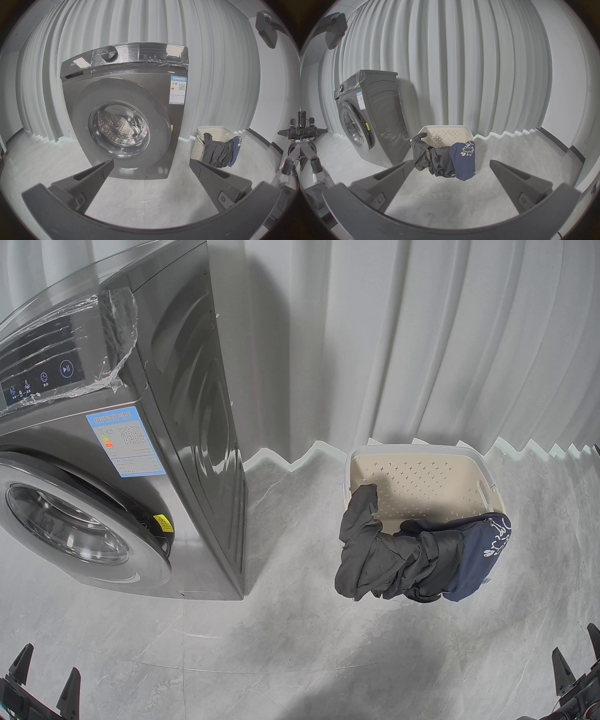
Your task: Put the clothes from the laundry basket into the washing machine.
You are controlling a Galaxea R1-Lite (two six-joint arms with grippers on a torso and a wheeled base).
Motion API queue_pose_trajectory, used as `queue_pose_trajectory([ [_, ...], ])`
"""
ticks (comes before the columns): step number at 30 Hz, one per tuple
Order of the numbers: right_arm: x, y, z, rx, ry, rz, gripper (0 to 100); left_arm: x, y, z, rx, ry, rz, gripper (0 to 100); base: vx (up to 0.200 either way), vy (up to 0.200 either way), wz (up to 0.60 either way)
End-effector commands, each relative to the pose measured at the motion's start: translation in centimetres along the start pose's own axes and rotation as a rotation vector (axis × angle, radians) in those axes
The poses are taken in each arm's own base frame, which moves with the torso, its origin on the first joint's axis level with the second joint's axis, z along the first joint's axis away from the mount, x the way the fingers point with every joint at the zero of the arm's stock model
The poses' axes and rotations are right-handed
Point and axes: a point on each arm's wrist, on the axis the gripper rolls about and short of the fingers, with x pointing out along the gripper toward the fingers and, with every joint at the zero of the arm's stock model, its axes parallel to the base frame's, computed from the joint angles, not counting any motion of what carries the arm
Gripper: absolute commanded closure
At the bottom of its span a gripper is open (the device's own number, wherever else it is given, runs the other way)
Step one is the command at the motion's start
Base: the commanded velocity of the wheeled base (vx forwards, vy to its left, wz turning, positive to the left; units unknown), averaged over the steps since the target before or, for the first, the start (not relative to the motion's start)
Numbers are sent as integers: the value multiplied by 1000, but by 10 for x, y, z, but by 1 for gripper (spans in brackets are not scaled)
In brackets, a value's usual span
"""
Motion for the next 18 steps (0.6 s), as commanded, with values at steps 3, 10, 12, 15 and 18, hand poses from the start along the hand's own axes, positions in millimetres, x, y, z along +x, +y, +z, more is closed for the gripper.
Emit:
queue_pose_trajectory([
  [3,1,0,-4,0,15,0,0,0,0,-5,0,2,0,0,0,200,0],
  [10,1,0,-4,0,15,0,0,0,0,-5,0,2,0,0,0,143,0],
  [12,1,0,-4,0,15,0,0,0,0,-5,0,1,0,0,0,0,0],
  [15,1,0,-4,0,15,0,0,0,0,-5,0,2,0,0,0,0,0],
  [18,1,0,-4,-1,15,-2,0,0,0,-5,0,1,2,0,0,0,0],
])
